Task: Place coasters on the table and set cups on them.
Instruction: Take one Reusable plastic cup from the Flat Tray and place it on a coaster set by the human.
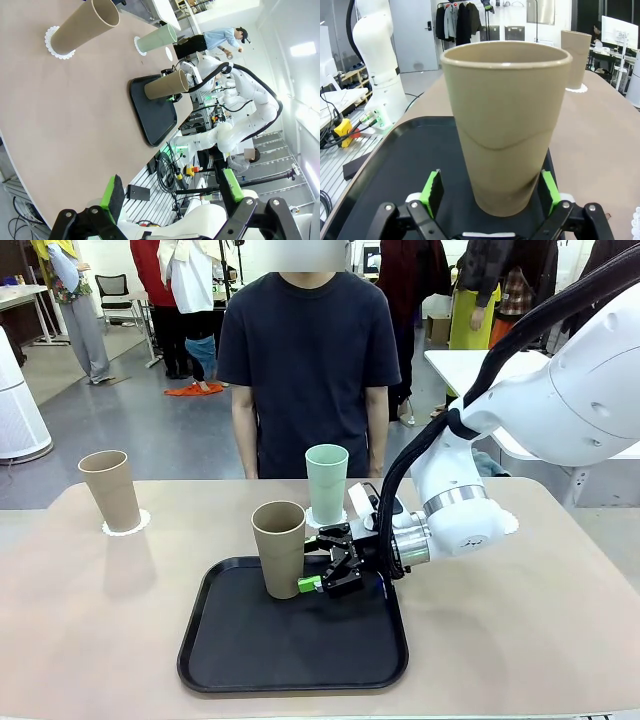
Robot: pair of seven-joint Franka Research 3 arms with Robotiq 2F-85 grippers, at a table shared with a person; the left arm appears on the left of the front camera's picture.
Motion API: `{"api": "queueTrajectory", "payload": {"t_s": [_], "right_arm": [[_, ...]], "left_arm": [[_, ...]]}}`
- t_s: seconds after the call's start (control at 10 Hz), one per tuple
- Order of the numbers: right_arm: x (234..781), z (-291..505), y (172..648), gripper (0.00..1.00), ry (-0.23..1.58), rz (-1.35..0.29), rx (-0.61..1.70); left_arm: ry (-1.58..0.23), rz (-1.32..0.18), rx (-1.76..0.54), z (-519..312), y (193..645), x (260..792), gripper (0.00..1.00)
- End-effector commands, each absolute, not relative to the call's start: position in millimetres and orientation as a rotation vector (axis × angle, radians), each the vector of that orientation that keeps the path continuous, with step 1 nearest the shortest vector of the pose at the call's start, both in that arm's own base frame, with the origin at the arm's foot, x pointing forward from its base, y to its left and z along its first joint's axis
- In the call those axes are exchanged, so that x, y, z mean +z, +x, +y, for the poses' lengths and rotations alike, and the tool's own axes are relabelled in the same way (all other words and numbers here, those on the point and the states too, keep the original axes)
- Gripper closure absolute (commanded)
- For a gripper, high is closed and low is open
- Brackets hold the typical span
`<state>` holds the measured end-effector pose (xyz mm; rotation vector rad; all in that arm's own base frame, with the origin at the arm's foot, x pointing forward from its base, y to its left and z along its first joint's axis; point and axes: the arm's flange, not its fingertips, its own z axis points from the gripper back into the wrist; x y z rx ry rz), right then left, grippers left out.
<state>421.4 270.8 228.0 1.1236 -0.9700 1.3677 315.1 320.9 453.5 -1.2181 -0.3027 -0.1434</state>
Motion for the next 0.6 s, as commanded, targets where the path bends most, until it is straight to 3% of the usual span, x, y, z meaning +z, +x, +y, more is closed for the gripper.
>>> {"api": "queueTrajectory", "payload": {"t_s": [0.0,0.5], "right_arm": [[222.2,270.4,430.3,0.0,1.135,-0.982,1.369],[222.6,277.5,436.3,0.0,1.148,-0.997,1.359]], "left_arm": [[-1.224,-0.305,-0.145,321.8,313.0,455.7,0.0],[-1.224,-0.305,-0.145,321.8,313.0,455.7,0.0]]}}
